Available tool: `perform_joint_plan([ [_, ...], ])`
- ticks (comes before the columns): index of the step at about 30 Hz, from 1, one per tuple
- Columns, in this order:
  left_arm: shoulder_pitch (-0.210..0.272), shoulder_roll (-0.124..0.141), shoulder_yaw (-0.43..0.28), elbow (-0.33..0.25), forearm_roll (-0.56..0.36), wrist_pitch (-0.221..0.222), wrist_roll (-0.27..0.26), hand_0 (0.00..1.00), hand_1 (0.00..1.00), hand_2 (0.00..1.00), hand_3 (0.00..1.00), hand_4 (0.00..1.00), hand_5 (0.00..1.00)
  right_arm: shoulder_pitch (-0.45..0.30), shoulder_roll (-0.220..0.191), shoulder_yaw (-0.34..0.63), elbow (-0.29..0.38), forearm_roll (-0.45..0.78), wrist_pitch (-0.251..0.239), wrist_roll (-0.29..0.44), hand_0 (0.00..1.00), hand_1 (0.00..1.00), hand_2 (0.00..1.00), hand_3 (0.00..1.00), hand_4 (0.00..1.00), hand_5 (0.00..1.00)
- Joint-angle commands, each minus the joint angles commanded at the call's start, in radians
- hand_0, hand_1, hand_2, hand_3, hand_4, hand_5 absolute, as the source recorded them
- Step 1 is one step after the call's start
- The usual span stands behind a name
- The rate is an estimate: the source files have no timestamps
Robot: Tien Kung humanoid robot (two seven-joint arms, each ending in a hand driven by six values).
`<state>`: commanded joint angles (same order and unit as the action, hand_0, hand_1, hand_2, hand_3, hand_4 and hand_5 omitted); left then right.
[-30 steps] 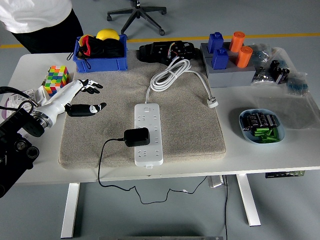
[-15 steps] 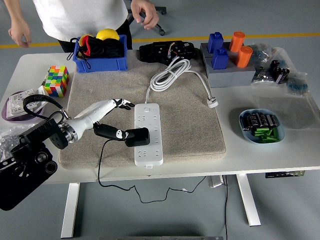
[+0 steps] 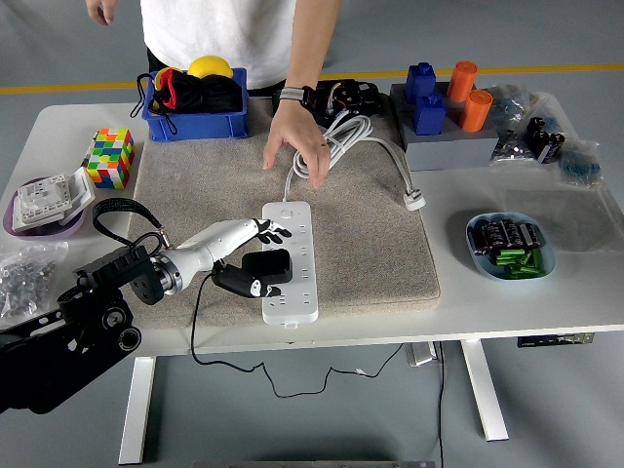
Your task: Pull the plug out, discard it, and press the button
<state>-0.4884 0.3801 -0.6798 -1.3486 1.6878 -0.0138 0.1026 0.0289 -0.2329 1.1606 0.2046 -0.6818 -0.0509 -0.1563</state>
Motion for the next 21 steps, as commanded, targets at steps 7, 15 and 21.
perform_joint_plan([
  [7, -0.015, -0.012, 0.030, 0.016, 0.026, 0.004, 0.013, 0.725, 0.662, 0.641, 0.764, 0.877, 0.034, 0.001, 0.002, -0.002, 0.001, 0.002, 0.000, 0.002, 0.750, 0.666, 0.656, 0.621, 0.671, 0.511],
  [15, -0.029, -0.025, 0.038, 0.029, 0.044, 0.019, 0.014, 0.609, 0.525, 0.520, 0.623, 0.806, 0.002, 0.001, 0.000, -0.002, 0.000, 0.002, 0.000, 0.001, 0.750, 0.667, 0.656, 0.621, 0.671, 0.511],
  [21, -0.040, -0.030, 0.050, 0.039, 0.054, 0.024, 0.018, 0.545, 0.486, 0.492, 0.600, 0.782, 0.002, 0.002, 0.001, -0.003, 0.000, 0.003, 0.001, 0.001, 0.750, 0.666, 0.656, 0.621, 0.671, 0.511],
])
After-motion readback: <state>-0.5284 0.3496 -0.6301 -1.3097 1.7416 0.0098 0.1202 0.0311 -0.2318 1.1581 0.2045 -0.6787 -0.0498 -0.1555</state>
